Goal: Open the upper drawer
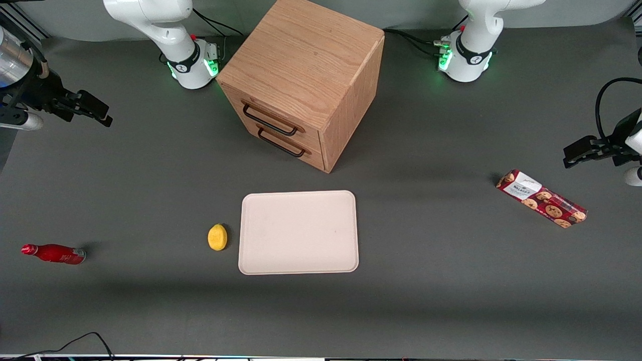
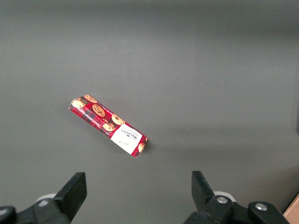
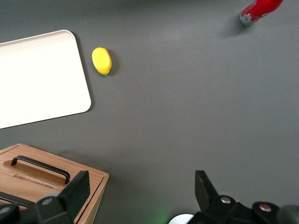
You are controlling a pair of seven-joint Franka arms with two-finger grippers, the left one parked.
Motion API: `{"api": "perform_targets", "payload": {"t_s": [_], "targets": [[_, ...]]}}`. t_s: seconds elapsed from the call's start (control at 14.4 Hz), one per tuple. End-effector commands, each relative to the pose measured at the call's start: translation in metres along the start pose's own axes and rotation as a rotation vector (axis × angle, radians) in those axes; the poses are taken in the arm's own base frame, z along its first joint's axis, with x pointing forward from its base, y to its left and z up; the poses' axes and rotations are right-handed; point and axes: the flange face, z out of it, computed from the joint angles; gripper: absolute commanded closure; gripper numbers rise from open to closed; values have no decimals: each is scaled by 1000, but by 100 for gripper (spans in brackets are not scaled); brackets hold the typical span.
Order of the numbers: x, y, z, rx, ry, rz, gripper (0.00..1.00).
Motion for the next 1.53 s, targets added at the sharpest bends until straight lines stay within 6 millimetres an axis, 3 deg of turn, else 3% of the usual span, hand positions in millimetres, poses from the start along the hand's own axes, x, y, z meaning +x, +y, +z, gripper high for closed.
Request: {"api": "perform_targets", "payload": {"t_s": [0.0,0.97,1.18,1.46], "targets": [[3,4,-1,5,-31,-19,0],[6,5,-4,-19,-13,-27,0],[4,9,-16,-14,6,-9,0],[6,9,-18,-14,11,-18,0]]}}
